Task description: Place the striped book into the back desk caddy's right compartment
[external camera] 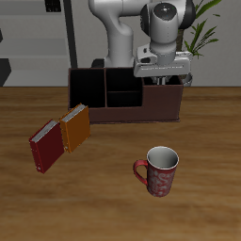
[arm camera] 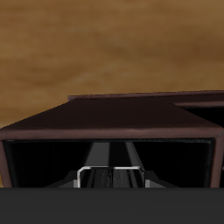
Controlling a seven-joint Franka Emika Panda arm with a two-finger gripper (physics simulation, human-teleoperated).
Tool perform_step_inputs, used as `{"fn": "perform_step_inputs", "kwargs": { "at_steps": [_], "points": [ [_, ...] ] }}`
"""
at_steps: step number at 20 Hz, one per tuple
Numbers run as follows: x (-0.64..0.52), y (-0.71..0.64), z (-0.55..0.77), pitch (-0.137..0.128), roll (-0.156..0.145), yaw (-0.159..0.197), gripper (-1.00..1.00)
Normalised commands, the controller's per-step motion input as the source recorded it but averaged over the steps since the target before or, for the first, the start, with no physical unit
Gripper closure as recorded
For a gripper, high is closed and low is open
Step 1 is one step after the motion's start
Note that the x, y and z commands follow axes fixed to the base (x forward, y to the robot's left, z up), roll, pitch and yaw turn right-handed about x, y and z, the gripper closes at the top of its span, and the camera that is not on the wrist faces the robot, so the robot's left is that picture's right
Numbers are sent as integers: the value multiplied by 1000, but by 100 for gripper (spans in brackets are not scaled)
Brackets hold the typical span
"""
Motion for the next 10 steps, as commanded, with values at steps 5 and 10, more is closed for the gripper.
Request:
{"fn": "perform_step_inputs", "kwargs": {
  "at_steps": [5,10],
  "points": [
    [56,-95,-211,72,4,-29,100],
    [20,-20,-79,44,34,-22,-100]
  ]
}}
